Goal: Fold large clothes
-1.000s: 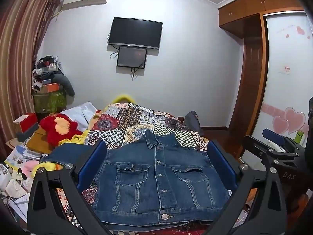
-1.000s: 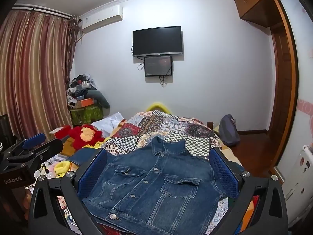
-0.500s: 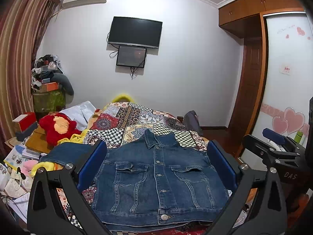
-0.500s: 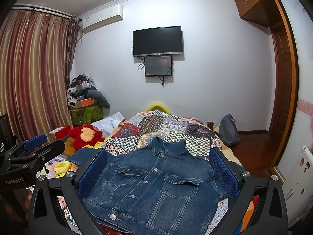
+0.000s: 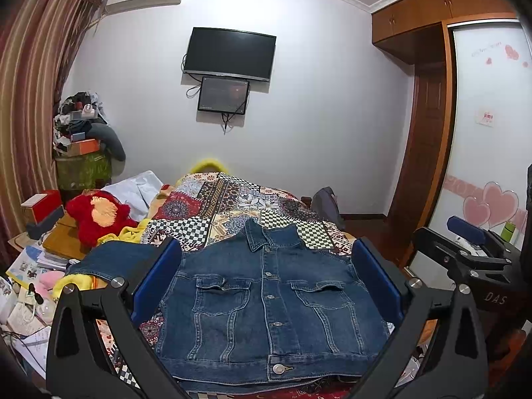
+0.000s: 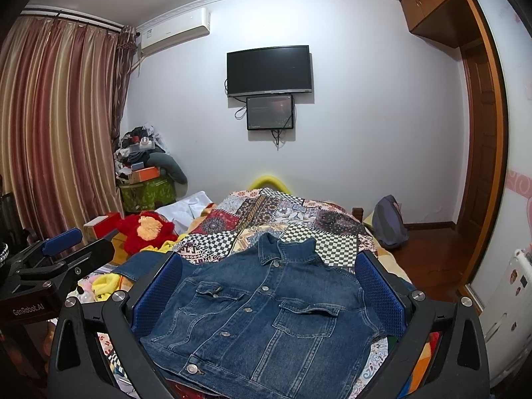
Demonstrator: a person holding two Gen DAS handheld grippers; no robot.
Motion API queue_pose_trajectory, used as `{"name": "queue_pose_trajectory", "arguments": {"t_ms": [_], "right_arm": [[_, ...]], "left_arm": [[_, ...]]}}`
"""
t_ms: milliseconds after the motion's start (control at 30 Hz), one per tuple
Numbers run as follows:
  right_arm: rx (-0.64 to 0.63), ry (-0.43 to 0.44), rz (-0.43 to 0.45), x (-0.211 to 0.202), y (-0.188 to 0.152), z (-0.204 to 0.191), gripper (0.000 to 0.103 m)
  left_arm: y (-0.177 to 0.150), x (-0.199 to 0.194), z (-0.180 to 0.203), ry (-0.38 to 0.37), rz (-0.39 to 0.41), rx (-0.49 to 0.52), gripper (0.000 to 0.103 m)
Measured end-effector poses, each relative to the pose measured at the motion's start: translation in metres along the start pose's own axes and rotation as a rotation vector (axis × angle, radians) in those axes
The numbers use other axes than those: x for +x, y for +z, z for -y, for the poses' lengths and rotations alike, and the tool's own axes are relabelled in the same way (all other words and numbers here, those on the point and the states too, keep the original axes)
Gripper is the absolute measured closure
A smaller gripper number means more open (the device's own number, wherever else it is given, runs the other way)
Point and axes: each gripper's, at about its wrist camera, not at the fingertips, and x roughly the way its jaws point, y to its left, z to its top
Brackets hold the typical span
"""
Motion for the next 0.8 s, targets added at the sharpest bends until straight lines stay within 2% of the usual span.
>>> {"name": "queue_pose_trajectory", "arguments": {"t_ms": [800], "right_arm": [[0.001, 0.002, -0.002, 0.0006, -0.0001, 0.0008, 0.0]], "left_arm": [[-0.0006, 0.0045, 0.0014, -0.004, -0.001, 0.01, 0.0]]}}
